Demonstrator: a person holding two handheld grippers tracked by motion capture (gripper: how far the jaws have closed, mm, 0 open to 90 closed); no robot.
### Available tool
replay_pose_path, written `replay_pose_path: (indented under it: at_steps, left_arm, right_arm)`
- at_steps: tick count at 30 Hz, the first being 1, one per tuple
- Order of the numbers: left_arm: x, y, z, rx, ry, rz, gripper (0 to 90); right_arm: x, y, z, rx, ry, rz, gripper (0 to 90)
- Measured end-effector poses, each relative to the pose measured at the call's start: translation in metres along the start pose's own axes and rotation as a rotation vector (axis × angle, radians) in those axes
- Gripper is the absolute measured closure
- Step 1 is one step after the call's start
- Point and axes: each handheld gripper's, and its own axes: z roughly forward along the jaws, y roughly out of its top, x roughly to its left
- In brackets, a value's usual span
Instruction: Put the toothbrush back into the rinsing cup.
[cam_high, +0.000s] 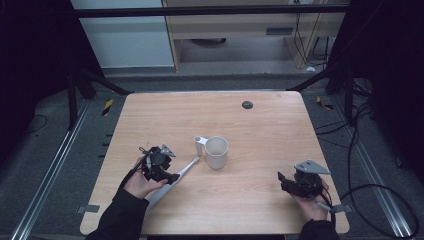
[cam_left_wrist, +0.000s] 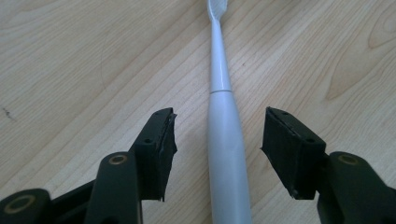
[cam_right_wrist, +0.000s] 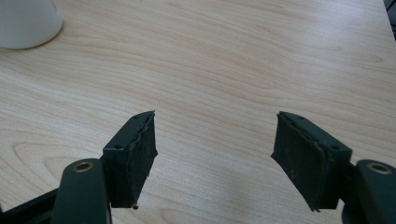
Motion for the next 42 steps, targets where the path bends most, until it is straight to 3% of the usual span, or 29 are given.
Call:
replay_pose_path:
  at_steps: [8,42]
  left_arm:
    - [0.000,0.000,0.009,0.046,-0.019,0.006,44.2]
    - [0.002,0.004,0.034,0.155,-0.068,0.001,56.9]
  right_arm:
    - [0.001,0.000,0.002,0.011,0.006,0.004,29.7]
    - [0.001,0.000,0.005,0.036,0.013,0.005,29.8]
